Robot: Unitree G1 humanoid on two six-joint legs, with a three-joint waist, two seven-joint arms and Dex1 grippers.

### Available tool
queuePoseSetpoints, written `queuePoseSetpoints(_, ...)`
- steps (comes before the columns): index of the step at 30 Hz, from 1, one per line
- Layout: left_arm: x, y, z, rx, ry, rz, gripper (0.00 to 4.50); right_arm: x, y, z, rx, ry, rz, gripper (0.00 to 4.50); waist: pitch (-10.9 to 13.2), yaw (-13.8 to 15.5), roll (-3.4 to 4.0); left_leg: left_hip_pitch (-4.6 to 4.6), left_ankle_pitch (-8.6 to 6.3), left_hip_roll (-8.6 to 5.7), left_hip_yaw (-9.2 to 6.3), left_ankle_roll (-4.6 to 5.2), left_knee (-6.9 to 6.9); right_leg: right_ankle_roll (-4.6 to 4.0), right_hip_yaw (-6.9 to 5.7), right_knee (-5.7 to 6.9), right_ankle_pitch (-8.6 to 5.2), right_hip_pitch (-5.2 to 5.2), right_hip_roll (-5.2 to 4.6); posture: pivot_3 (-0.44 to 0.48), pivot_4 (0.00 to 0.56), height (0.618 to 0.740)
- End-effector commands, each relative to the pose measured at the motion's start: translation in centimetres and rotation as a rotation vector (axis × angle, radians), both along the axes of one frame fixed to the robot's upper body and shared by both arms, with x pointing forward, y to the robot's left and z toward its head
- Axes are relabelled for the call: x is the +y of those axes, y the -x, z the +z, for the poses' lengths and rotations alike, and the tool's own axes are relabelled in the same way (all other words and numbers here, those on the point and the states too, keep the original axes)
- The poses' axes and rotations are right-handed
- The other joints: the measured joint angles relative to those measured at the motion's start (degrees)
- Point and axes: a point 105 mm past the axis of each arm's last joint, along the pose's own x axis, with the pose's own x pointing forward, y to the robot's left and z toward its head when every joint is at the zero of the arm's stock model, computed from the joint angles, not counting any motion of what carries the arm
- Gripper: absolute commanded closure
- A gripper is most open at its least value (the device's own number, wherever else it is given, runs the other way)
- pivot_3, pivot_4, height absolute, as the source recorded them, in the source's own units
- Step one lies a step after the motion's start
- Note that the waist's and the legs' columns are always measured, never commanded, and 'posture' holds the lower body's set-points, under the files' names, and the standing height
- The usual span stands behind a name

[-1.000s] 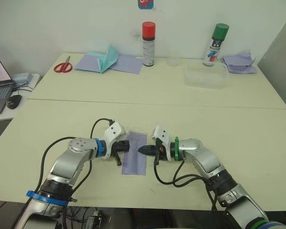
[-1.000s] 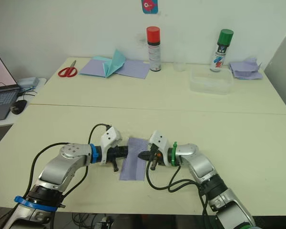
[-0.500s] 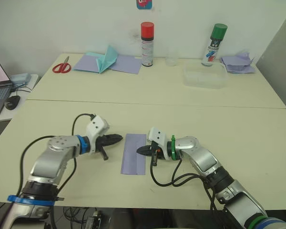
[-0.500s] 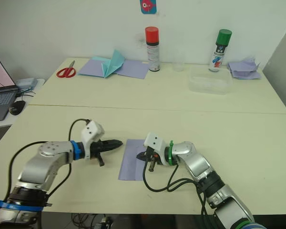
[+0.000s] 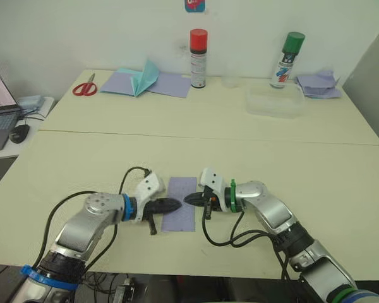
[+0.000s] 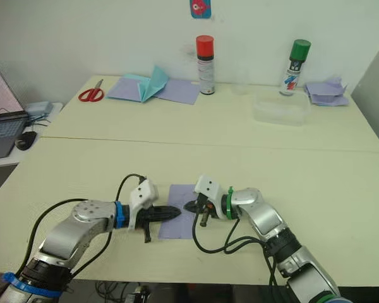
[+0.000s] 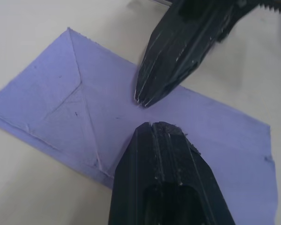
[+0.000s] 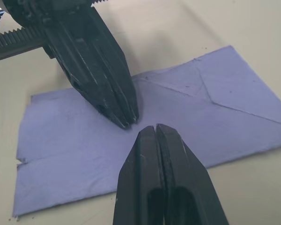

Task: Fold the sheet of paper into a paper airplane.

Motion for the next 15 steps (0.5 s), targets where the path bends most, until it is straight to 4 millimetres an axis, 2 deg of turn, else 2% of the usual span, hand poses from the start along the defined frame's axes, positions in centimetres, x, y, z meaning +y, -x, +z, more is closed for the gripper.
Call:
queuePoseSetpoints(1,1.8,0.8,-3.0,0.071,-0.108,0.027,4.5,-1.5,0.2,0.0,0.021,0.009,-0.036,4.48,-0.1,0.0,0.03,0.01,-0.01,0.01,0.01,0.02,0.0,0.0,0.01,0.01,0.0,0.0,-0.08,0.0,0.15,0.74)
queuePoseSetpoints(3,1.9,0.9,-3.2,0.073,-0.106,0.028,4.5,-1.8,0.5,0.3,0.019,0.002,-0.03,4.48,-0.2,0.0,0.02,0.01,-0.02,-0.01,0.01,0.04,0.0,0.0,0.02,0.01,0.0,0.01,-0.13,0.0,0.15,0.74)
queuePoseSetpoints(8,1.8,0.6,-3.0,0.056,-0.077,0.021,4.5,-2.6,2.3,2.7,0.024,-0.09,0.095,4.48,-0.2,0.0,0.04,0.01,-0.02,-0.04,-0.01,0.06,0.0,0.01,0.0,0.01,-0.01,0.01,-0.13,0.0,0.15,0.74)
queuePoseSetpoints(15,1.3,0.5,-3.2,0.043,-0.077,-0.012,4.5,-2.2,3.1,1.6,0.063,-0.088,0.149,4.48,-0.2,0.0,0.03,0.02,-0.02,-0.06,-0.03,0.07,0.0,0.03,0.0,0.01,-0.02,0.02,-0.06,0.0,0.15,0.74)
